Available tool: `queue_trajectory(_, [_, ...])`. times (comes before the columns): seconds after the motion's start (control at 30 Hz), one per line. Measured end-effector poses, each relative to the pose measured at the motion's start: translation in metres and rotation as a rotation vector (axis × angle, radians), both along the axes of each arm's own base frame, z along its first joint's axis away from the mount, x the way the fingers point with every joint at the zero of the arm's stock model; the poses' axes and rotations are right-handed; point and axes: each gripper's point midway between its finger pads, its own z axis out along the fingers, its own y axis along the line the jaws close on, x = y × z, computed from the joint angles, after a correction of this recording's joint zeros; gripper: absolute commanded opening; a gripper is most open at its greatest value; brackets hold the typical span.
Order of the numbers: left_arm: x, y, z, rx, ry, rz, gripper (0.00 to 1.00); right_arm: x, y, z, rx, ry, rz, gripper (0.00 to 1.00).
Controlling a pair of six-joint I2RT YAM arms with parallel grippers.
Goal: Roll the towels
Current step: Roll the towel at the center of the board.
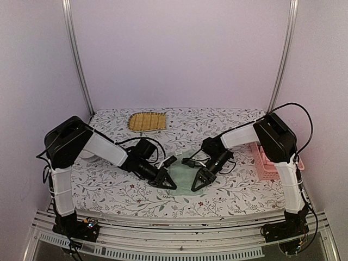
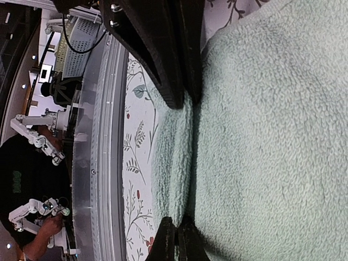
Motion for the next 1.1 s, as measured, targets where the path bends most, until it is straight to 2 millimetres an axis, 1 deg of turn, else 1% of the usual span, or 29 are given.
queue_trajectory(0.03, [0.001,0.000,-0.001,0.006,-0.008,0.003,0.00,0.000,0.000,-0.001,-0.006,0.011,-0.006,0.03])
queue_trajectory(0.07, [0.002,0.001,0.000,0.011,-0.016,0.007,0.03,0.001,0.001,-0.002,-0.010,0.022,-0.012,0.03])
queue_trajectory(0.17, [0.007,0.004,0.005,0.034,-0.094,0.021,0.21,0.004,0.004,-0.002,-0.018,0.052,-0.030,0.03])
queue_trajectory(0.23, [0.008,0.009,0.012,0.073,-0.198,0.036,0.31,0.005,0.004,-0.002,-0.031,0.065,-0.036,0.03])
queue_trajectory(0.3, [0.011,0.017,0.023,0.129,-0.325,0.059,0.39,0.005,0.003,-0.003,-0.048,0.081,-0.040,0.03])
queue_trajectory(0.33, [0.013,0.018,0.030,0.153,-0.405,0.064,0.40,0.005,0.003,-0.003,-0.054,0.088,-0.041,0.03])
queue_trajectory(0.4, [0.009,0.012,0.042,0.188,-0.556,0.049,0.41,0.006,0.003,-0.004,-0.066,0.102,-0.044,0.03])
queue_trajectory(0.47, [-0.003,0.000,0.049,0.210,-0.685,0.003,0.39,0.006,0.003,-0.004,-0.074,0.111,-0.045,0.03])
queue_trajectory(0.53, [-0.018,-0.011,0.047,0.232,-0.782,-0.062,0.35,0.006,0.003,-0.004,-0.080,0.117,-0.047,0.03])
queue_trajectory(0.6, [-0.028,-0.015,0.040,0.255,-0.844,-0.128,0.31,0.005,0.003,-0.004,-0.085,0.123,-0.048,0.03])
queue_trajectory(0.67, [-0.028,-0.015,0.033,0.281,-0.892,-0.171,0.32,0.004,0.002,-0.004,-0.090,0.128,-0.049,0.04])
queue_trajectory(0.73, [-0.025,-0.015,0.027,0.303,-0.950,-0.218,0.35,0.004,0.002,-0.004,-0.094,0.133,-0.050,0.04])
queue_trajectory(0.8, [-0.024,-0.016,0.026,0.306,-0.977,-0.244,0.38,0.004,0.001,-0.004,-0.097,0.136,-0.050,0.04])
queue_trajectory(0.9, [-0.023,-0.020,0.028,0.291,-1.028,-0.290,0.38,0.003,0.001,-0.004,-0.099,0.139,-0.050,0.04])
queue_trajectory(1.03, [-0.021,-0.033,0.029,0.265,-1.066,-0.345,0.38,0.004,0.001,-0.004,-0.101,0.142,-0.052,0.04])
queue_trajectory(1.1, [-0.023,-0.035,0.026,0.258,-1.065,-0.367,0.38,0.004,0.001,-0.004,-0.102,0.143,-0.052,0.04])
